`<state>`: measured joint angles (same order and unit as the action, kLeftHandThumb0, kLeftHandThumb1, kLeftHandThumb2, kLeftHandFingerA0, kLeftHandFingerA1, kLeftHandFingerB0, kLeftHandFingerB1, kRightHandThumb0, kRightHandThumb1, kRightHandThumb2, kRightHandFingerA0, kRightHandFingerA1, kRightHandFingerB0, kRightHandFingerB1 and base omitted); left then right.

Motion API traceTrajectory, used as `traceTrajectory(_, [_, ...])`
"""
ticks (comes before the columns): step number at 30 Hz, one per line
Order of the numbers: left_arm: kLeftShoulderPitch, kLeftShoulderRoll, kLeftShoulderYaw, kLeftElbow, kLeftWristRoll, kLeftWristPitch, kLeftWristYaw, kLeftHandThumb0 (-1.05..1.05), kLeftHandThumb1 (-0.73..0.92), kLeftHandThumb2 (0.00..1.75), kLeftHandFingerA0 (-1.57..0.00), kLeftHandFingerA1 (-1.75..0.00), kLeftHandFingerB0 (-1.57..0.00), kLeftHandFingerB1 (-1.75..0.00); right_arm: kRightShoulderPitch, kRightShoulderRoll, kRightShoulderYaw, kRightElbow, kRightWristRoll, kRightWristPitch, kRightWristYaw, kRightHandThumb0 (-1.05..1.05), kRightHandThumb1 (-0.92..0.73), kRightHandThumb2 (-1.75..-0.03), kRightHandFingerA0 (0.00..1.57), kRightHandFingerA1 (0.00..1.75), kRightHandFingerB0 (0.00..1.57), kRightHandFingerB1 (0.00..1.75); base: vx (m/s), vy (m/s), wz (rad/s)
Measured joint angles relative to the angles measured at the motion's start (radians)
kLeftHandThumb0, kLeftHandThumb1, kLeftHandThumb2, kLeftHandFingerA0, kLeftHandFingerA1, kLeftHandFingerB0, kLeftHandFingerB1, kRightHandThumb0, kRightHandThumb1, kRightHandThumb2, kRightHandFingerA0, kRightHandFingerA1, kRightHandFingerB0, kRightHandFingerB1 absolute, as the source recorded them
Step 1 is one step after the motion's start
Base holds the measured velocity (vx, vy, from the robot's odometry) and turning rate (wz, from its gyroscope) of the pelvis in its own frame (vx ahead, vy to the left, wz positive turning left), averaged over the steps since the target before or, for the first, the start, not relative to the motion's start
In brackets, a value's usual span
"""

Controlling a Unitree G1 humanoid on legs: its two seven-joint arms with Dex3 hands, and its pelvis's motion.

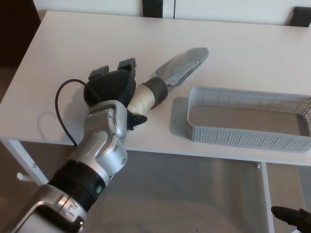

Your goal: The robot walks towards a desk on which a shovel is kept on the left hand side and a container is kept on the right hand side. The robot picks up the shovel using its left hand and places it in the container.

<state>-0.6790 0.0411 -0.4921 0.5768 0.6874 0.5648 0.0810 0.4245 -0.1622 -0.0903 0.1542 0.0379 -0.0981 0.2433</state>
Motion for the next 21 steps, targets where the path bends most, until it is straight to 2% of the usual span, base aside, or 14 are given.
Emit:
traceTrajectory(1, [-0.005,0.000,0.002,0.014,-0.002,-0.005,0.000,-0.52,0.34,0.74,-0.02,-0.22,-0.02,-0.22,0.000,0.000,0.000,-0.001,0.000,0.000,0.000,-0.40,-0.51,-0.73,0.59,0.53,0.41,0.47,0.00,0.000,0.00])
traceTrajectory(2, [-0.011,-0.001,0.004,0.028,-0.004,-0.011,0.001,-0.56,0.43,0.54,0.00,-0.25,-0.01,-0.25,0.000,0.000,0.001,-0.002,0.000,0.000,0.000,-0.40,-0.50,-0.73,0.60,0.53,0.41,0.47,0.00,0.000,0.00])
traceTrajectory(3, [-0.018,-0.002,0.006,0.042,-0.005,-0.017,0.002,-0.57,0.43,0.54,0.00,-0.26,-0.02,-0.25,0.000,0.000,0.002,-0.002,0.000,0.000,0.000,-0.40,-0.50,-0.73,0.59,0.53,0.41,0.47,0.00,0.000,0.00])
traceTrajectory(4, [-0.025,-0.003,0.006,0.057,-0.005,-0.022,0.002,-0.62,0.41,0.75,-0.09,-0.24,-0.08,-0.12,-0.001,-0.001,0.002,-0.002,0.000,0.000,0.000,-0.31,-0.60,-0.58,0.64,0.43,0.46,0.37,0.00,0.000,0.00])
traceTrajectory(5, [-0.029,-0.003,0.005,0.064,-0.005,-0.025,0.002,-0.58,0.37,0.75,-0.03,-0.38,-0.01,-0.19,-0.002,-0.001,0.002,-0.002,0.000,0.000,0.000,-0.31,-0.60,-0.58,0.64,0.43,0.46,0.37,0.00,0.000,0.00])
traceTrajectory(6, [-0.039,-0.003,0.000,0.084,-0.004,-0.031,0.003,-0.60,0.38,0.73,-0.11,-0.41,-0.04,-0.19,-0.001,-0.001,0.002,-0.005,0.000,0.000,0.000,-0.30,-0.60,-0.58,0.64,0.43,0.46,0.37,0.00,0.000,0.00])
traceTrajectory(7, [-0.043,-0.005,0.000,0.093,-0.004,-0.035,0.003,-0.58,0.43,0.55,-0.18,-0.31,-0.03,-0.22,-0.001,-0.001,0.003,-0.006,0.000,0.000,0.000,-0.30,-0.60,-0.58,0.64,0.43,0.47,0.37,0.00,0.000,0.00])
traceTrajectory(8, [-0.049,-0.008,-0.001,0.107,-0.004,-0.038,0.004,-0.58,0.43,0.55,-0.18,-0.31,-0.03,-0.22,-0.002,-0.001,0.003,-0.006,0.000,0.000,0.000,-0.30,-0.60,-0.58,0.64,0.43,0.47,0.37,0.00,0.000,0.00])
traceTrajectory(9, [-0.054,-0.013,-0.001,0.117,-0.005,-0.041,0.004,-0.32,0.19,0.81,0.00,-0.49,0.00,-0.50,-0.002,-0.001,0.003,-0.006,0.000,0.000,0.000,-0.30,-0.60,-0.58,0.63,0.43,0.47,0.38,0.00,0.000,0.00])
traceTrajectory(10, [-0.060,-0.018,-0.001,0.126,-0.005,-0.041,0.005,-0.58,0.44,0.54,-0.18,-0.31,-0.03,-0.23,-0.002,-0.001,0.003,-0.007,0.000,0.000,0.000,-0.29,-0.60,-0.58,0.63,0.43,0.47,0.38,0.00,0.000,0.00])
traceTrajectory(15, [-0.083,-0.048,0.003,0.163,-0.008,-0.047,0.008,-0.56,0.43,0.54,-0.18,-0.32,-0.03,-0.22,-0.009,-0.001,0.003,-0.010,0.001,0.006,0.000,-0.29,-0.60,-0.58,0.62,0.43,0.46,0.37,0.00,0.000,0.00])
traceTrajectory(17, [-0.087,-0.053,0.004,0.167,-0.010,-0.051,0.009,-0.57,0.36,0.76,-0.05,-0.42,0.00,-0.25,-0.013,-0.001,0.003,-0.012,0.001,0.011,0.000,-0.30,-0.61,-0.58,0.62,0.43,0.45,0.37,0.00,0.000,0.00])
traceTrajectory(18, [-0.088,-0.055,0.003,0.169,-0.009,-0.053,0.009,-0.62,0.43,0.56,-0.11,-0.31,-0.09,-0.21,-0.015,-0.001,0.003,-0.012,0.001,0.013,0.000,-0.31,-0.60,-0.58,0.64,0.43,0.45,0.37,0.00,0.000,0.00])
traceTrajectory(21, [-0.088,-0.063,-0.003,0.182,-0.009,-0.059,0.009,-0.61,0.44,0.56,-0.11,-0.31,-0.08,-0.21,-0.020,-0.001,0.004,-0.013,0.001,0.016,0.000,-0.32,-0.60,-0.58,0.64,0.43,0.45,0.37,0.00,0.000,0.00])
